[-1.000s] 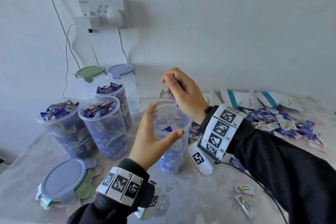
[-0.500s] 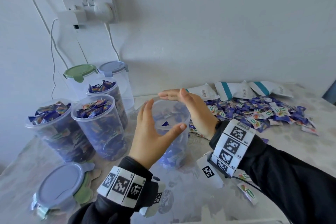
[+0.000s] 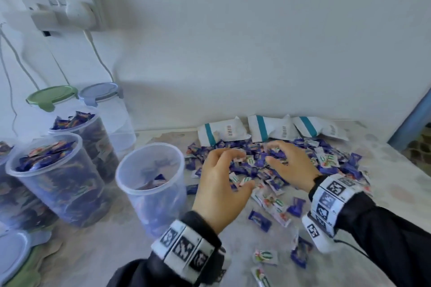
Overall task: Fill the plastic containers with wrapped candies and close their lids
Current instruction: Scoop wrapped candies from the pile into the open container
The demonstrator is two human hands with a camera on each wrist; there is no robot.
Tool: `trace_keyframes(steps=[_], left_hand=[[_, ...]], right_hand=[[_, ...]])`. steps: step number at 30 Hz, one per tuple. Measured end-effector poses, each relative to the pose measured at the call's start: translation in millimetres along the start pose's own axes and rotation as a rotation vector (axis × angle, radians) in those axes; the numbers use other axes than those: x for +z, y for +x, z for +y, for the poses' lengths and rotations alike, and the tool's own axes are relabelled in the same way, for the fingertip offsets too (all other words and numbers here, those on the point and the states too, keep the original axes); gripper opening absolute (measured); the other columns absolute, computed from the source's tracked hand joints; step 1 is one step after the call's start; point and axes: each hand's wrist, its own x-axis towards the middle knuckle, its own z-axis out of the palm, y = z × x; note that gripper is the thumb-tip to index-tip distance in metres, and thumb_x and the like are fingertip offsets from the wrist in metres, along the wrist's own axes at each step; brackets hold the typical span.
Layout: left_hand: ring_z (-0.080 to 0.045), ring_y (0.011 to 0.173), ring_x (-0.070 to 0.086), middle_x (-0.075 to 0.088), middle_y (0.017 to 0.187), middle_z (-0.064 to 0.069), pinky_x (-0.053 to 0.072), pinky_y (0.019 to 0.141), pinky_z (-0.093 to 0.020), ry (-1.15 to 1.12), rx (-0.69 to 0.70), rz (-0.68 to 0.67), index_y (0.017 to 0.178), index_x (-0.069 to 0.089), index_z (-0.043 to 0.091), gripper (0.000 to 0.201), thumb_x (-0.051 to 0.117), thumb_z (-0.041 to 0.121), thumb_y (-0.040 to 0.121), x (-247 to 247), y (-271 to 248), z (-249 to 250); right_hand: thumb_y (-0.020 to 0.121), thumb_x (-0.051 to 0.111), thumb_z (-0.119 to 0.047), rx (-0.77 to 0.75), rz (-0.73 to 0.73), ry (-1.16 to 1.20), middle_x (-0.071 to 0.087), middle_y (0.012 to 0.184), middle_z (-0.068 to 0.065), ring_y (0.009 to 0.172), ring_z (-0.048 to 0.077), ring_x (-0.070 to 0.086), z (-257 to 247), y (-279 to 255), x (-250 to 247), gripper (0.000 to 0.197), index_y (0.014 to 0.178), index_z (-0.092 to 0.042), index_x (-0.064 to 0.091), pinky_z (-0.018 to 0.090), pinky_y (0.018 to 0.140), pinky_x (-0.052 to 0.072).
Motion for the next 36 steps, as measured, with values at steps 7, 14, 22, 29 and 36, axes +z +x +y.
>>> trace_keyframes(steps=[7,14,22,29,36], left_hand=[[-0.04,0.142,0.0,-0.008,0.155,-0.02,0.01,0.114,-0.055,0.537,-0.711,-0.467,0.149,0.004,0.027,0.097,0.059,0.062,0.077,67,72,-40],[-0.051,0.139,-0.006,-0.022,0.153,-0.017,0.01,0.113,-0.058,0.643,-0.752,-0.652,0.147,-0.003,0.042,0.093,0.049,0.073,0.077,81,98,-50],[-0.042,0.141,-0.006,-0.012,0.156,-0.013,0.016,0.112,-0.054,0.866,-0.534,-0.793,0.149,0.002,0.027,0.069,0.04,0.047,0.096,106,63,-41],[-0.04,0.126,0.032,0.018,0.142,-0.021,0.036,0.099,-0.044,0.819,-0.497,-0.651,0.134,0.031,0.014,0.043,0.046,0.025,0.095,101,61,-27],[-0.03,0.101,0.051,0.038,0.127,-0.017,0.04,0.088,-0.033,0.504,-0.569,-0.494,0.125,0.04,0.01,0.03,0.035,0.026,0.101,65,70,-17]], right_hand=[[0.078,0.048,-0.074,0.391,-0.279,-0.431,0.009,0.156,0.017,0.142,0.043,0.007,82,44,-34,0.077,0.143,-0.048,0.019,0.055,0.114,0.016],[0.065,0.039,-0.09,0.264,-0.477,-0.467,0.011,0.155,0.017,0.14,0.042,0.017,84,55,-34,0.094,0.144,-0.049,0.011,0.05,0.112,0.022],[0.078,0.05,-0.072,-0.024,-0.633,-0.521,0.012,0.152,0.011,0.136,0.035,0.023,74,35,-26,0.073,0.139,-0.051,0.017,0.05,0.101,0.037],[0.086,0.054,-0.058,-0.136,-0.615,-0.355,0.039,0.117,0.007,0.108,0.026,0.051,68,36,-32,0.052,0.131,-0.036,0.038,0.028,0.085,0.041],[0.088,0.059,-0.045,-0.254,-0.461,-0.136,0.061,0.117,0.0,0.105,0.015,0.054,50,43,-34,0.037,0.117,-0.023,0.055,0.022,0.069,0.029]])
